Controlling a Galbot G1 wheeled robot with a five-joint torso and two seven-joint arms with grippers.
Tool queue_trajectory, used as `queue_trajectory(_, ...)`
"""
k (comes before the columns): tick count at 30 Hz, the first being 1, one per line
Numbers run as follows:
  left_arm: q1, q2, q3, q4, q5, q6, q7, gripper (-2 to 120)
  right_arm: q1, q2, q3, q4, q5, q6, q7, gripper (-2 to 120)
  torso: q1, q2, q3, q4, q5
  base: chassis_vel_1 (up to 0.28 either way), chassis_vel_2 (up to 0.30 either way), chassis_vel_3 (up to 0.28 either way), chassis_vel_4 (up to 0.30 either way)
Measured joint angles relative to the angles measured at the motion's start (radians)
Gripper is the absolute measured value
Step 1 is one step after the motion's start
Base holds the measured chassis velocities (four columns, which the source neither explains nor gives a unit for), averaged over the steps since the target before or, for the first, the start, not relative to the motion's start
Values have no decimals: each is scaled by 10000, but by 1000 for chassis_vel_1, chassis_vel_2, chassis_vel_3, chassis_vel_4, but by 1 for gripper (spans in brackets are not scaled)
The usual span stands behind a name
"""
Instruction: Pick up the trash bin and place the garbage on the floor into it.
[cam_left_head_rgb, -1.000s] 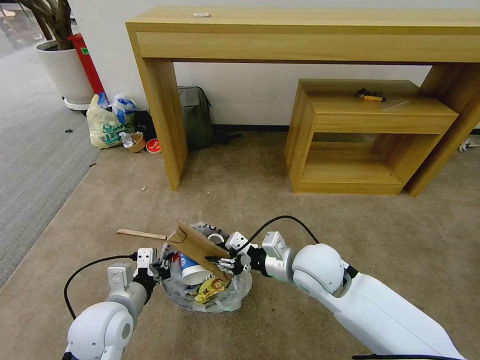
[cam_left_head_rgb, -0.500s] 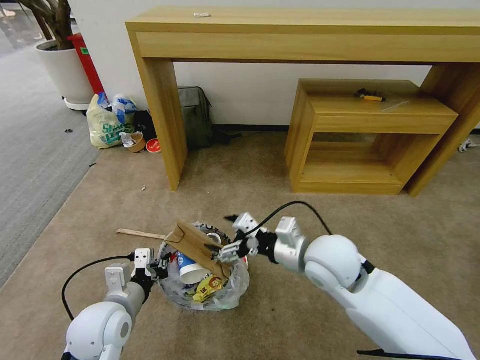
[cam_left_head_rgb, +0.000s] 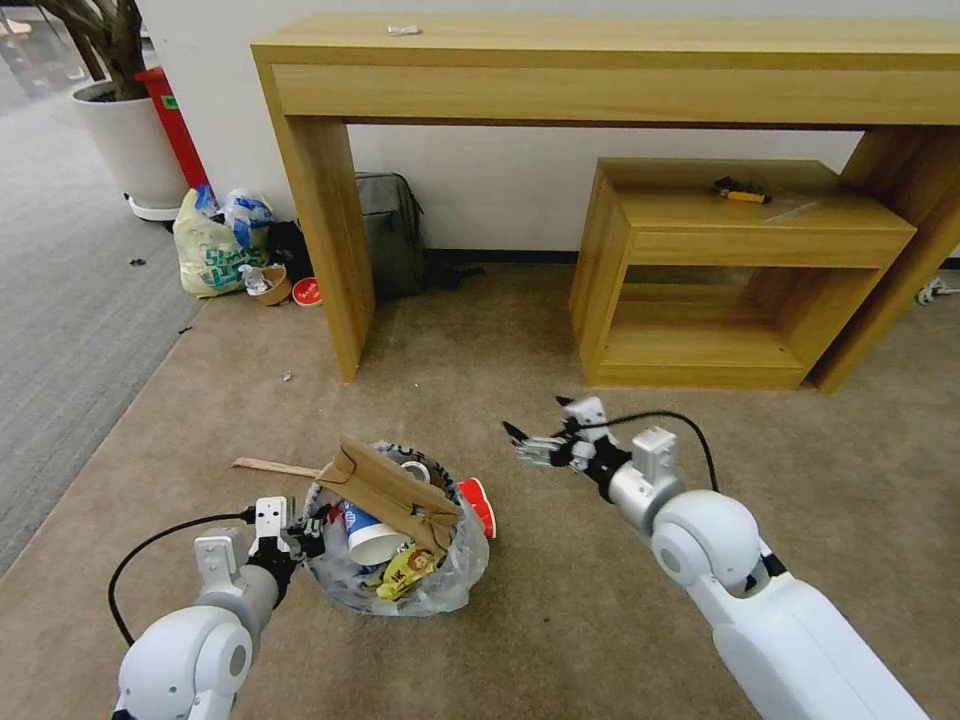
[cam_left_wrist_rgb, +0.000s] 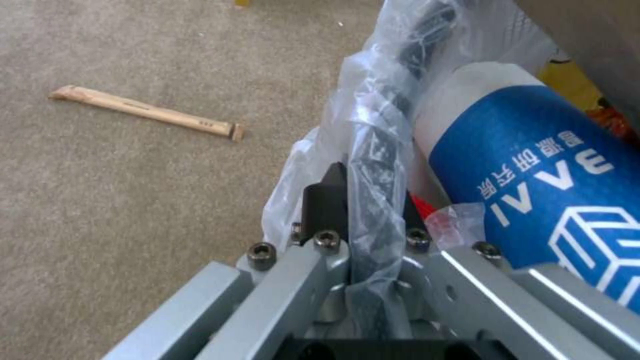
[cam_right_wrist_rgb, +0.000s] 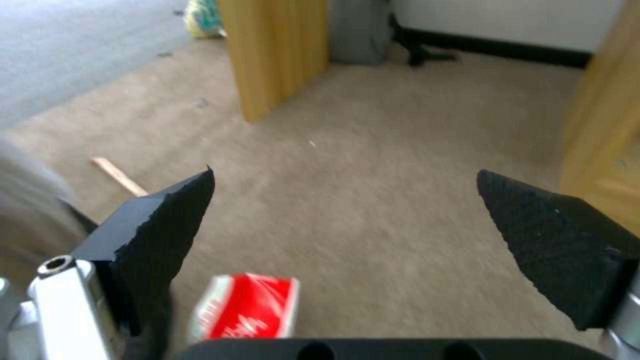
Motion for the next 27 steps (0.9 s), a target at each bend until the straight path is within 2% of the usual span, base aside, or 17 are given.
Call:
queue_trajectory(4,-2,32,-127,62,-85,-3,0,0,-121,-1,407,-626,-128,316,-445,100,-1,0,0,1,-2,0,0,0,0)
queue_trajectory(13,-11,87,-249,139,-158,-11,2,0,-88,-45,629,-1695,-174,639,-1082,100,0,0,0,1,-1,0,0,0,0)
queue_trajectory(27,-2,108,-314,175,-183,-10,110,0,-68,117,636,-1820,-800,837,-1266,100,0,1,0,2,-3,0,0,0,0)
